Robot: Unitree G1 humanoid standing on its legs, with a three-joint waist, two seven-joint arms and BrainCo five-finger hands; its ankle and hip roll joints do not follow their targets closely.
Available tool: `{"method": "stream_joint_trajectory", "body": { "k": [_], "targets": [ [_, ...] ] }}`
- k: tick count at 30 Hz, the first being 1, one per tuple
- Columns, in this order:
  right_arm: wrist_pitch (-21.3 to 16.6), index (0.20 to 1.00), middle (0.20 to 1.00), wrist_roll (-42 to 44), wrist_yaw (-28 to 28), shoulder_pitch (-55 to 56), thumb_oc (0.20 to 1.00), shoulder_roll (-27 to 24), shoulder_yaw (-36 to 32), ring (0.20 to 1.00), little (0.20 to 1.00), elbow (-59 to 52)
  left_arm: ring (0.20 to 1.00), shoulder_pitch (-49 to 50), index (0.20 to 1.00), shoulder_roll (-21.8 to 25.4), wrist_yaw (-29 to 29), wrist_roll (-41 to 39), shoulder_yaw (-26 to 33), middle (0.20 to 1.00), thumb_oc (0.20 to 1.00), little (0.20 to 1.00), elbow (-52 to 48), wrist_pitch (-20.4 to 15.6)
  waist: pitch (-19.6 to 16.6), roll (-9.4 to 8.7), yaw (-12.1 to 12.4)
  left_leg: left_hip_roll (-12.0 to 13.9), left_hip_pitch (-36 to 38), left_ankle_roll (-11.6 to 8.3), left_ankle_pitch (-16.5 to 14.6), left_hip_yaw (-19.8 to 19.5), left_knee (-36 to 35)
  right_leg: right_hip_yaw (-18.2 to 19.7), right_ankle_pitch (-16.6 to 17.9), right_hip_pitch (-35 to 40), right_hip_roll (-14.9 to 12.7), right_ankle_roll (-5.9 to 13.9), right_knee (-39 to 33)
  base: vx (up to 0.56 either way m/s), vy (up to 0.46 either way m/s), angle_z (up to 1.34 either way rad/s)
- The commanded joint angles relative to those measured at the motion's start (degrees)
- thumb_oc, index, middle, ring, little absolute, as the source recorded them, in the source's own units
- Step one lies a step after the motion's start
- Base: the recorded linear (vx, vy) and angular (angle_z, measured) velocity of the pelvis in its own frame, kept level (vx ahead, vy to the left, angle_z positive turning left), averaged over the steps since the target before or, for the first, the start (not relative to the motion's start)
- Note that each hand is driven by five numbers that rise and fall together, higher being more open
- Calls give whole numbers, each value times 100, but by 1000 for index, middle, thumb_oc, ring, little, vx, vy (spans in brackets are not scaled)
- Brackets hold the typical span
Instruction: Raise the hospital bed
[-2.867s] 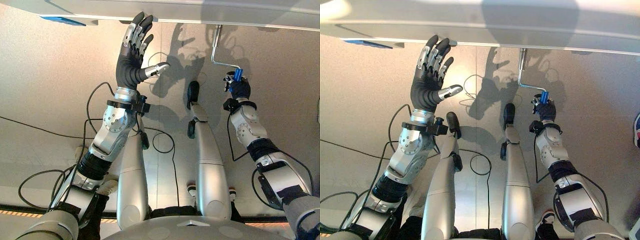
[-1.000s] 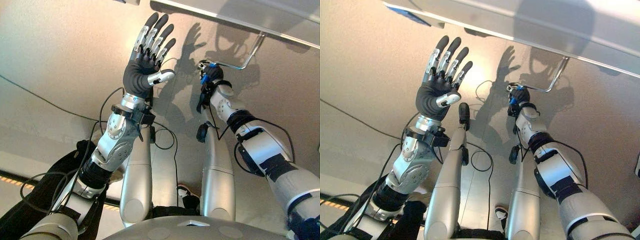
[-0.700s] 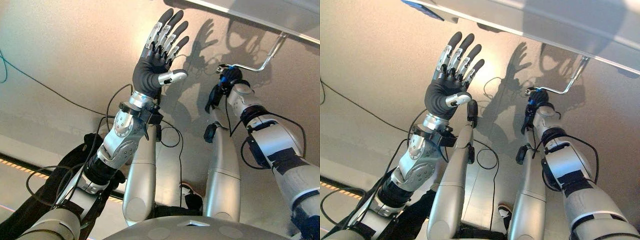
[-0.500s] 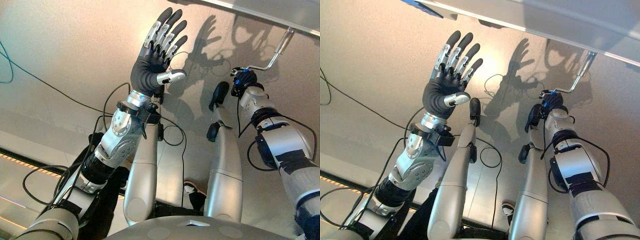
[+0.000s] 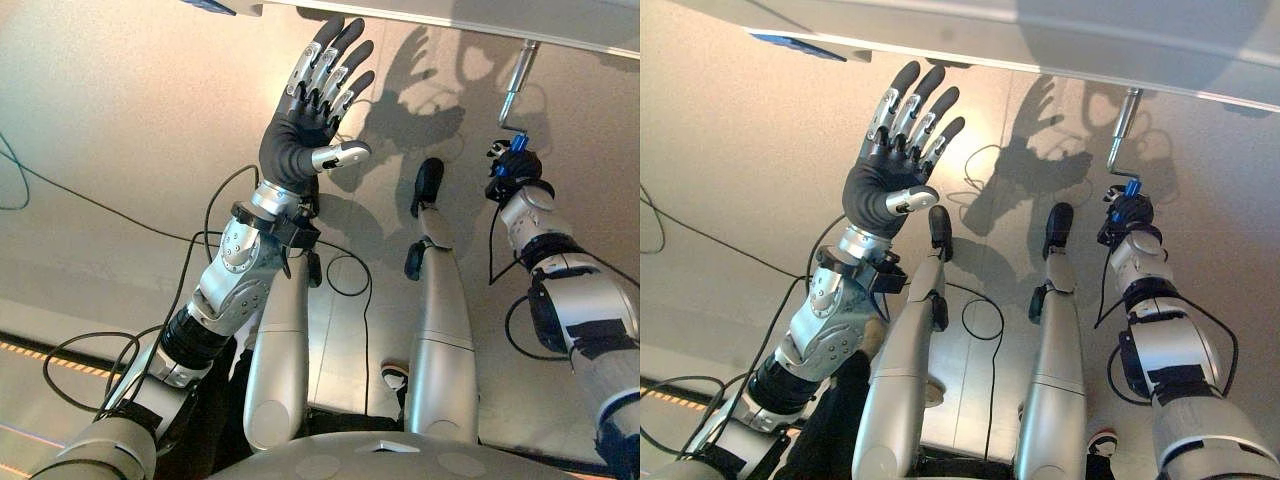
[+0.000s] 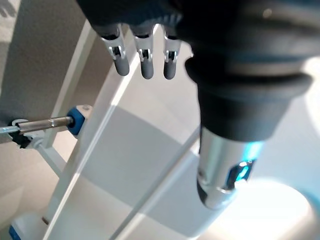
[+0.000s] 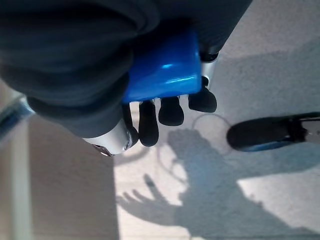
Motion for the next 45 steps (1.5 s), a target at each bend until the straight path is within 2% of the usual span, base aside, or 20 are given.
{"method": "stream_joint_trajectory", "body": {
  "k": [1,3,5,7,8,9,10,11,13,15,16,18,19,22,25,27,30,31,37,45],
  "targets": [
    [-318,200,200,835,-488,1331,200,-595,-585,200,200,323,1000,271,1000,16,-82,335,392,1000,1000,1000,-640,-304,-91,-33,-284,-16,135,61,-683,114,586,-68,198,360,297,367,-550,-3,-17,-6],
    [-717,200,200,862,-630,1866,200,-491,-784,200,200,-1002,1000,391,1000,23,-2,386,599,1000,1000,1000,-670,-322,-91,-163,-433,-4,156,48,-684,132,568,-58,230,383,317,369,-585,-3,-19,-5],
    [-817,200,200,819,-672,2124,200,-383,-840,200,200,-1610,1000,429,1000,35,26,399,668,1000,1000,1000,-692,-322,-91,-215,-482,-3,164,46,-680,132,564,-47,232,393,323,367,-588,-3,-9,-6],
    [-1148,200,200,708,-674,2702,200,-149,-985,200,200,-3214,1000,529,1000,75,65,416,864,1000,1000,1000,-757,-339,-91,-328,-616,1,155,43,-676,143,555,-41,248,392,329,369,-614,4,-6,-7],
    [-1138,200,200,688,-699,2736,200,-131,-994,200,200,-3259,1000,540,1000,81,65,416,861,1000,1000,1000,-764,-335,-91,-335,-613,-1,163,43,-675,143,555,-40,247,400,327,370,-613,4,-17,-8],
    [-1301,200,200,641,-605,3056,200,-51,-1060,200,200,-4193,1000,602,1000,125,74,396,974,1000,1000,1000,-845,-330,-91,-401,-673,4,146,41,-679,144,570,-44,258,404,323,375,-615,-5,-15,-6],
    [-1295,200,200,632,-615,3076,200,-42,-1066,200,200,-4217,1000,608,1000,128,74,395,971,1000,1000,1000,-849,-328,-91,-404,-671,3,149,41,-679,143,572,-45,257,407,322,375,-613,-3,-25,-8],
    [-1334,200,200,667,-372,3402,200,-7,-1041,200,200,-5132,1000,706,1000,196,74,368,1100,1000,1000,1000,-930,-316,-91,-466,-717,4,121,46,-685,128,595,-57,257,401,320,372,-600,-1,-13,-6],
    [-1376,200,200,713,-294,3577,200,11,-1054,200,200,-5463,1000,777,1000,231,68,344,1153,1000,1000,1000,-986,-311,-91,-485,-730,4,104,49,-688,116,618,-58,251,397,319,370,-578,-1,-9,-6],
    [-1323,200,200,805,17,3855,200,-26,-923,200,200,-6271,1000,917,1000,301,48,290,1267,1000,1000,1000,-1095,-292,-91,-535,-756,4,71,50,-680,107,637,-80,262,401,309,369,-587,-1,-1,-2],
    [-1262,200,200,1136,453,4210,200,-140,-763,200,200,-7094,1000,1107,1000,416,8,260,1377,1000,1000,1000,-1223,-262,-91,-581,-768,7,68,47,-698,97,656,-114,247,422,303,370,-578,0,0,0],
    [-1239,200,200,1239,549,4319,200,-184,-756,200,200,-7341,1000,1149,1000,472,-1,242,1418,1000,1000,1000,-1274,-244,-91,-601,-782,2,17,49,-667,87,667,-121,273,391,292,366,-582,0,0,0],
    [-1143,200,200,1644,1009,4513,200,-346,-635,200,200,-7909,1000,1293,1000,593,-47,216,1510,1000,1000,1000,-1395,-225,-91,-645,-790,-1,-9,44,-657,79,675,-152,278,405,281,373,-588,0,0,0],
    [-1022,200,200,1916,1360,4647,200,-509,-549,200,200,-8429,1000,1505,1000,713,-130,188,1672,1000,1000,1000,-1527,-235,-91,-672,-766,-8,-10,42,-653,53,684,-180,283,436,275,376,-569,-3,3,5],
    [-985,200,200,2091,1465,4578,200,-593,-390,200,200,-8544,1000,1552,1000,756,-178,149,1673,1000,1000,1000,-1550,-248,-91,-686,-741,-10,1,39,-653,44,689,-208,286,460,261,378,-568,1,2,3],
    [-861,200,200,2221,1585,4192,200,-784,87,200,200,-8724,1000,1475,1000,749,-209,93,1541,1000,1000,1000,-1523,-253,-91,-681,-672,-16,4,39,-645,40,698,-249,311,519,234,384,-596,0,0,0],
    [-808,200,200,2347,1618,3445,200,-738,749,200,200,-8667,1000,1331,1000,611,-223,-19,1283,1000,1000,1000,-1406,-253,-91,-635,-570,-35,31,44,-630,12,685,-284,325,571,208,382,-620,0,0,0],
    [-808,200,200,2347,1618,3444,200,-738,750,200,200,-8667,1000,1331,1000,611,-223,-19,1284,1000,1000,1000,-1406,-253,-91,-635,-570,-35,31,44,-630,12,685,-284,325,571,208,382,-620,0,0,0],
    [-647,200,200,2236,1441,1623,200,-15,2135,200,200,-8244,1000,901,1000,327,-190,-146,821,1000,1000,1000,-1087,-237,-91,-496,-296,-70,83,49,-594,-57,645,-376,324,675,146,372,-657,1,1,1],
    [-537,200,200,1935,1093,261,200,469,2637,200,200,-7275,1000,738,1000,123,-111,-192,612,1000,1000,1000,-908,-245,-91,-334,-41,-112,85,62,-584,-142,631,-459,305,725,90,371,-668,3,5,2]
  ]
}}
